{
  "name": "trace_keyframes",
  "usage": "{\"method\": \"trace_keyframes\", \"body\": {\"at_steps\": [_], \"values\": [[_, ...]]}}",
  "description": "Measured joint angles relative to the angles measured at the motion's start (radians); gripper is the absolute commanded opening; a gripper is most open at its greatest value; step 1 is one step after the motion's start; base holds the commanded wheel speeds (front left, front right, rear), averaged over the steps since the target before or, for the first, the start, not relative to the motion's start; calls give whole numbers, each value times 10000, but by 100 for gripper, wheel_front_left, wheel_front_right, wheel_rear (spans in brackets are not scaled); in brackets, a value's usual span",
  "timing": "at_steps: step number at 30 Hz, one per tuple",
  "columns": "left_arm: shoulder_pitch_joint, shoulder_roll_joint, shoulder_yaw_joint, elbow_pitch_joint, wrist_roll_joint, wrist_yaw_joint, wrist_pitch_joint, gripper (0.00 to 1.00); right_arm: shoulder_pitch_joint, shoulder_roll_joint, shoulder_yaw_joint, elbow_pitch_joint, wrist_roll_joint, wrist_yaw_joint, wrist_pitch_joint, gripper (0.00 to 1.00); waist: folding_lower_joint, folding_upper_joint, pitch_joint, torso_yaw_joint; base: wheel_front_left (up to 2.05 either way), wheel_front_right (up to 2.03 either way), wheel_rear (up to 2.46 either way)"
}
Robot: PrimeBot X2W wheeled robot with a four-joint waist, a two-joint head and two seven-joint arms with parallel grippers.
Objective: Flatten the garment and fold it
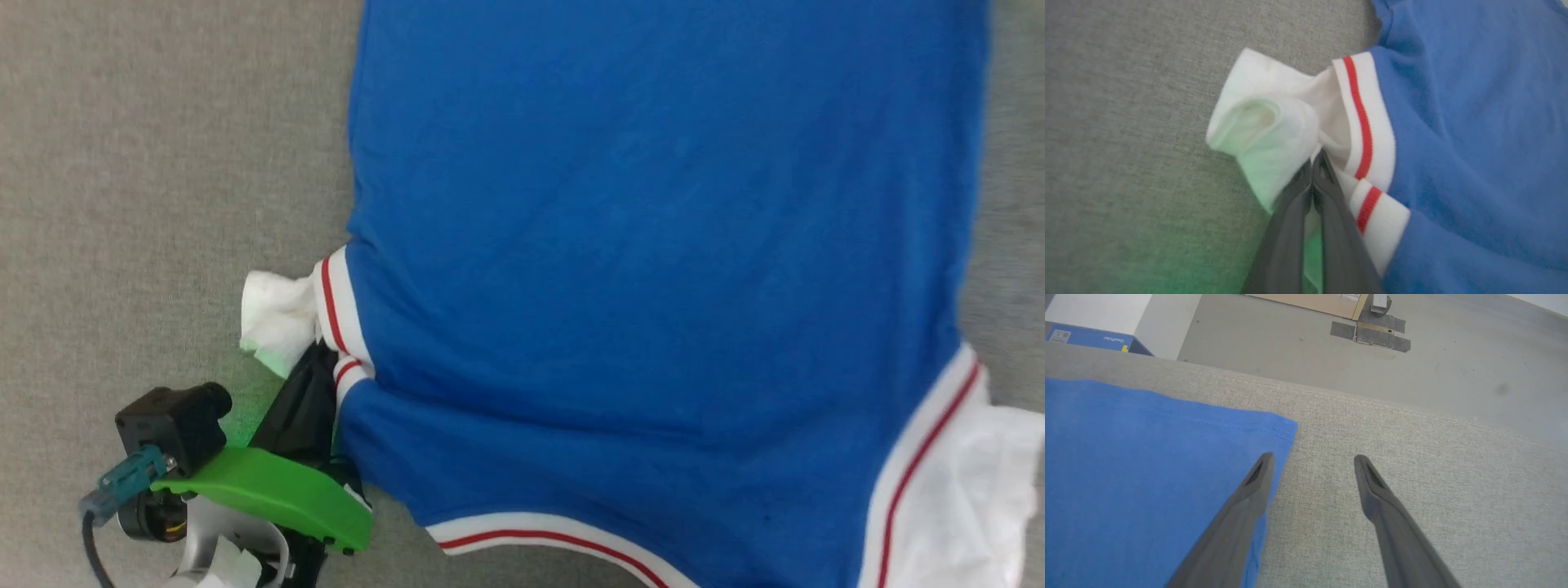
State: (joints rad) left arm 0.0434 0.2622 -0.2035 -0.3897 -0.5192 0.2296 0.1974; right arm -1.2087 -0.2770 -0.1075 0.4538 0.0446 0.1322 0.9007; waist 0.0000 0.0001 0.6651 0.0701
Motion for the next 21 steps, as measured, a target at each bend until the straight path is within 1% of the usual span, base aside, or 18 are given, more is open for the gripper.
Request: {"method": "trace_keyframes", "body": {"at_steps": [2,8,9,10,11,14,16,21], "values": [[2,-2,-35,-217,8,0,-54,0,-77,6,157,90,2,0,351,100,0,0,273,105,0,0,0],[-9,-52,-151,-652,35,-6,-119,0,-238,-71,443,157,79,-2,915,100,0,0,849,416,0,0,0],[-30,-73,-188,-662,36,-12,-136,0,-305,-121,458,157,125,-2,1058,35,0,0,884,472,0,0,0],[-53,-84,-222,-662,36,-13,-144,0,-344,-184,489,142,192,-2,1154,9,0,0,893,519,0,0,0],[-75,-98,-244,-644,36,-13,-144,0,-360,-238,541,115,244,-2,1175,0,0,0,875,540,0,0,0],[-165,-121,-299,-466,36,-13,-144,0,-347,-297,623,69,401,0,1267,0,0,0,727,581,0,0,0],[-245,-130,-326,-253,35,-13,-144,0,-285,-336,458,-88,658,0,1005,0,1,0,541,591,0,0,0],[-389,-146,-337,424,19,-31,-59,0,267,-991,621,-1022,1338,0,570,0,1,-1,-137,568,0,0,0]]}}
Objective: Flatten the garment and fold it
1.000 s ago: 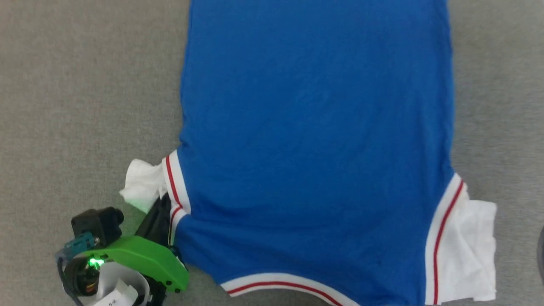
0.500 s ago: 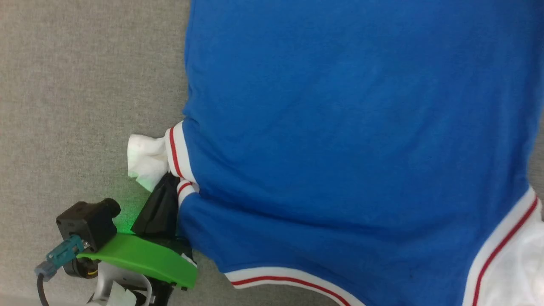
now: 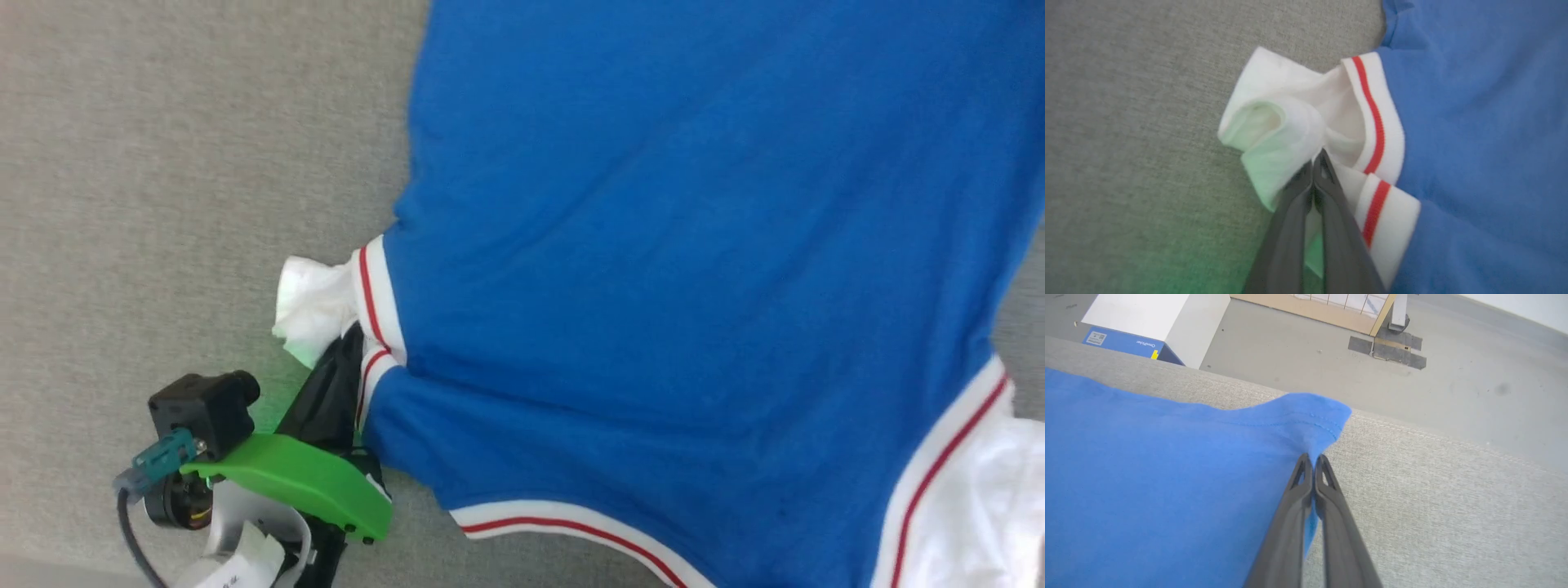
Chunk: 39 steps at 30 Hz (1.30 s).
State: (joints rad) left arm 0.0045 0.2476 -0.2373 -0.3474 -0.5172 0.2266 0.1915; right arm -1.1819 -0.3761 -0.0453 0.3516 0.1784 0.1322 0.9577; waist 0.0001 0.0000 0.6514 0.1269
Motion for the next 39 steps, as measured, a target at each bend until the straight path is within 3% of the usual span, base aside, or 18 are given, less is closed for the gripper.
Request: {"method": "trace_keyframes", "body": {"at_steps": [7,12,15,21,26,30,31,32,39], "values": [[200,115,102,986,-52,123,370,0,3125,-1012,-10,-2201,1415,0,165,0,0,0,-1415,-293,0,0,0],[642,203,150,1469,-138,286,606,0,6482,-951,-621,-3896,1935,0,336,0,-1,0,-2517,-667,0,0,0],[876,219,132,1615,-182,314,648,0,8405,-476,-1018,-4562,2082,0,316,0,-1,0,-3105,-915,0,0,0],[1003,209,46,1896,-222,343,717,0,11368,1093,-1104,-5064,2201,-2,148,0,-2,0,-4088,-1404,0,0,0],[1007,123,-67,2207,-305,318,715,0,12838,2452,-654,-4464,2079,-2,-297,0,-2,0,-4713,-1690,0,0,0],[1010,81,-86,2449,-414,295,711,0,13170,2803,-460,-3678,2102,0,-913,0,-2,0,-5058,-1797,0,0,0],[1011,79,-86,2475,-451,291,711,0,13170,2828,-487,-3605,2107,0,-1095,34,-2,0,-5115,-1811,0,0,0],[1012,79,-86,2506,-481,284,709,0,13169,2838,-493,-3568,2132,0,-1287,100,-2,0,-5176,-1822,0,0,0],[1062,82,-59,2594,-558,284,625,0,12506,2723,-1221,-4865,3030,-2,-3804,100,-2,0,-5417,-1861,0,0,0]]}}
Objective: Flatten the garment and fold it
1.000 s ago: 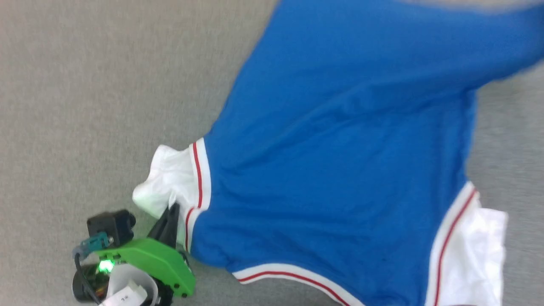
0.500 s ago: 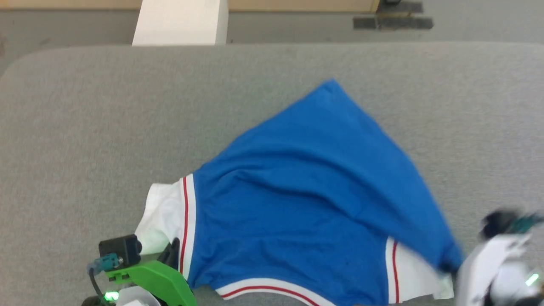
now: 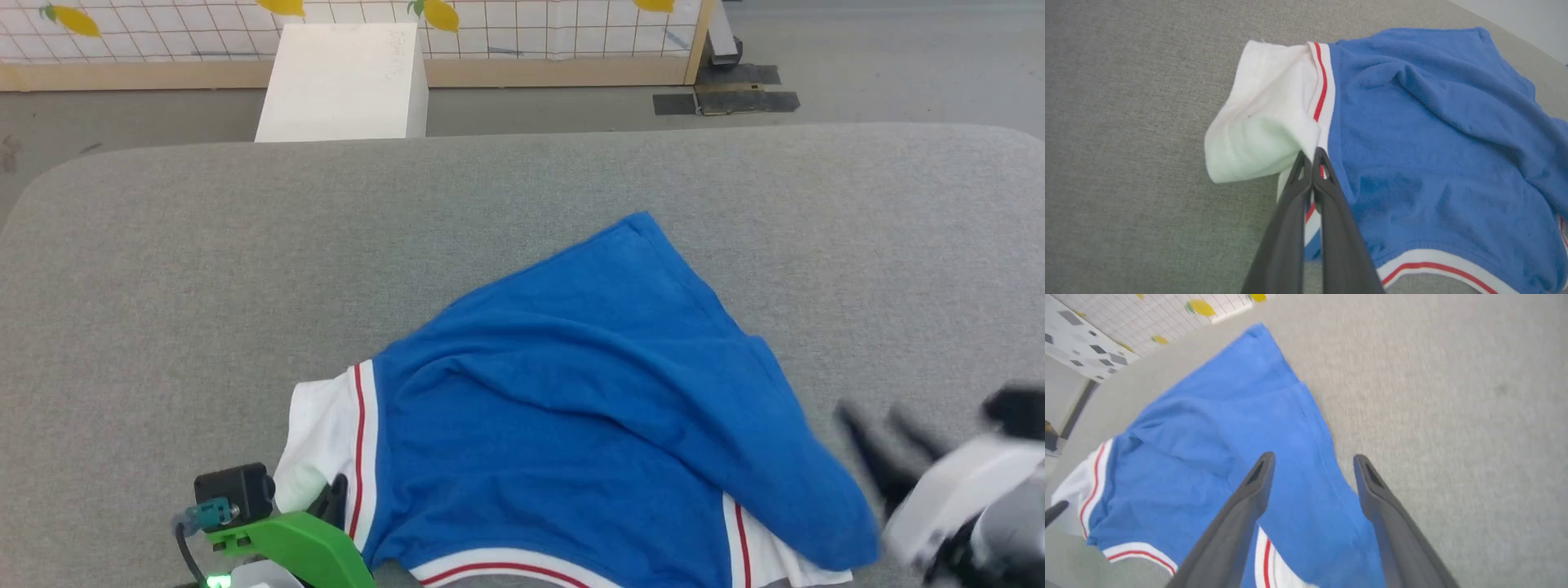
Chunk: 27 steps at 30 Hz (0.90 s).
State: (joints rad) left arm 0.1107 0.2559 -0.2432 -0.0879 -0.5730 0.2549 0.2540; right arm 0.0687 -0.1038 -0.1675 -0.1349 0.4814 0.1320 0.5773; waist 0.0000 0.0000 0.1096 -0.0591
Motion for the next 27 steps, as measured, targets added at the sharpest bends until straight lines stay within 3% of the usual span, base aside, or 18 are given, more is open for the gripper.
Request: {"method": "trace_keyframes", "body": {"at_steps": [6,12,20,27], "values": [[8,31,-2,-150,0,4,-2,0,-1782,-238,69,-585,-389,0,-1200,100,0,0,144,31,0,0,0],[-149,86,-121,-477,25,-4,13,0,-4537,-453,779,779,-1066,0,-817,100,0,0,697,178,0,0,0],[-944,90,-244,-688,140,-155,42,0,-8247,-1068,2345,3726,-2107,0,681,100,0,0,1950,681,0,0,0],[-1323,-2,-318,-652,188,-255,-186,0,-10196,-1225,3777,6194,-2642,2,3068,100,0,0,3057,1171,0,0,0]]}}
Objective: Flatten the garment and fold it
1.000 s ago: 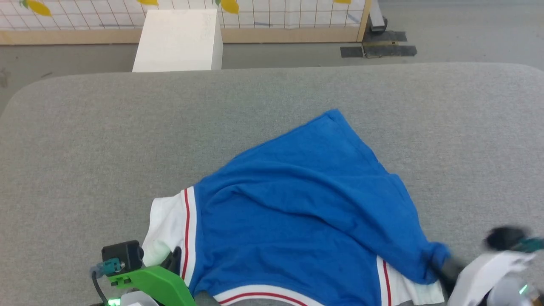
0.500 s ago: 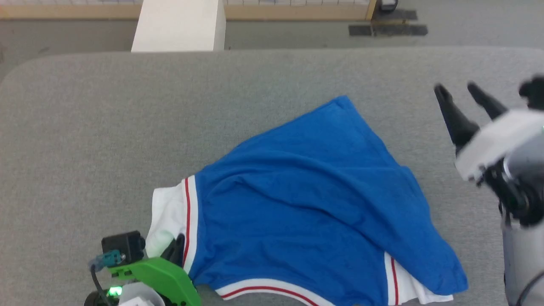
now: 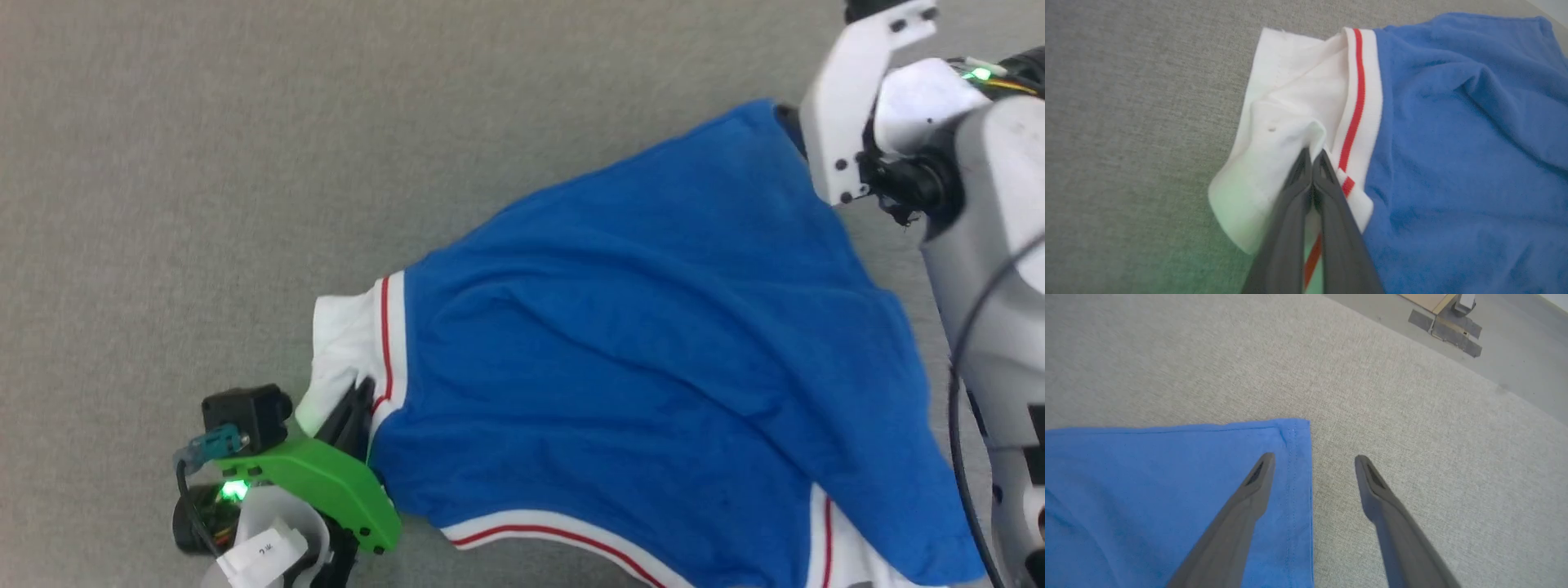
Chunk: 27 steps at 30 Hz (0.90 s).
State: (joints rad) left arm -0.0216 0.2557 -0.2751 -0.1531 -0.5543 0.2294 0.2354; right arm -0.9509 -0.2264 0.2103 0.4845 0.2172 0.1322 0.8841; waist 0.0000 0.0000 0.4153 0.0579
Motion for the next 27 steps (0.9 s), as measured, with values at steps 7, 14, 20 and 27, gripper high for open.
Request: {"method": "trace_keyframes", "body": {"at_steps": [7,14,20,27], "values": [[-319,-125,-180,-132,2,-88,-165,0,-772,-31,855,1285,-33,-2,1235,100,0,0,777,592,0,0,0],[-363,-138,-171,-21,2,-86,-167,0,-789,-169,815,1260,878,0,518,0,0,0,696,663,0,0,0],[-229,-50,12,276,-2,17,-153,0,409,-780,71,-332,2109,0,-1294,0,0,0,39,496,0,0,0],[459,100,107,424,-109,228,-33,0,4309,-1135,-1453,-3480,3358,-2,-1375,0,0,0,-1099,30,0,0,0]]}}
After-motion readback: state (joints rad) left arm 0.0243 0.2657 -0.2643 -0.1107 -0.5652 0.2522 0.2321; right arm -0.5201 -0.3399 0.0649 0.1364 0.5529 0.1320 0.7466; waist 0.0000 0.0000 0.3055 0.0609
